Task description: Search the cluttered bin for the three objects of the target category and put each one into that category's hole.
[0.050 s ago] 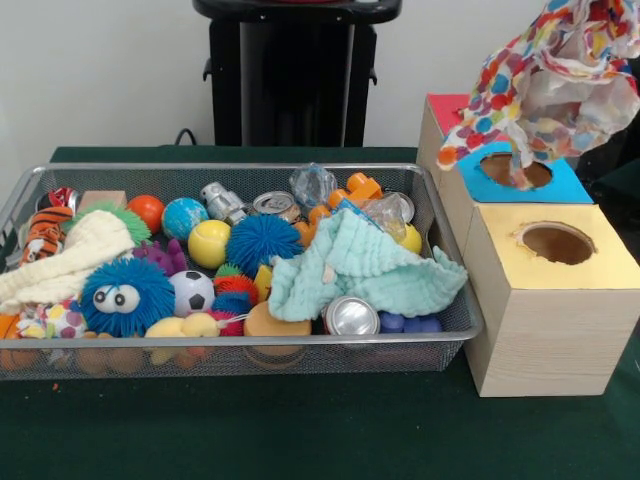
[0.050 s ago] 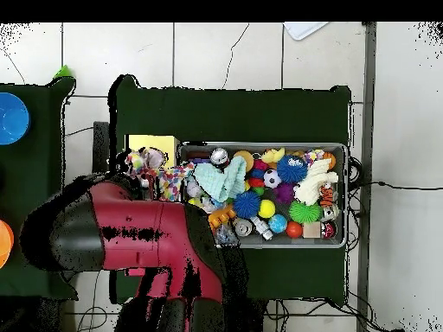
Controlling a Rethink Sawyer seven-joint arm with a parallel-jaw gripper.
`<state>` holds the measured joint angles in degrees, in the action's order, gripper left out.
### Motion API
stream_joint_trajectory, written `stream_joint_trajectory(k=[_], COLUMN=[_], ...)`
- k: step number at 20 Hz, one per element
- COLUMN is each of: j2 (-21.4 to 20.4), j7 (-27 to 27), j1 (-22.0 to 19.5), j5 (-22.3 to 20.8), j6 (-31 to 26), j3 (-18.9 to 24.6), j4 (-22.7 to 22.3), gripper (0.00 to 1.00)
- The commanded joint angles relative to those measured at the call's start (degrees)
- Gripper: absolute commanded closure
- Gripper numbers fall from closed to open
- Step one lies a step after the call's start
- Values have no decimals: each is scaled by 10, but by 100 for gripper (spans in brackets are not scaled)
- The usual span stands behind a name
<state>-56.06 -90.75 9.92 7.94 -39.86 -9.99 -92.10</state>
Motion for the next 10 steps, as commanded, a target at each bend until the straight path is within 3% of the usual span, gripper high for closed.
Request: stream_joint_trajectory(k=[1,10], j2=[40,62], j7=[-154,-149], j1=[-14,-17], j5=[22,41], j6=[-72,-40], j3=[10,19], j4=[36,43], gripper=[100,100])
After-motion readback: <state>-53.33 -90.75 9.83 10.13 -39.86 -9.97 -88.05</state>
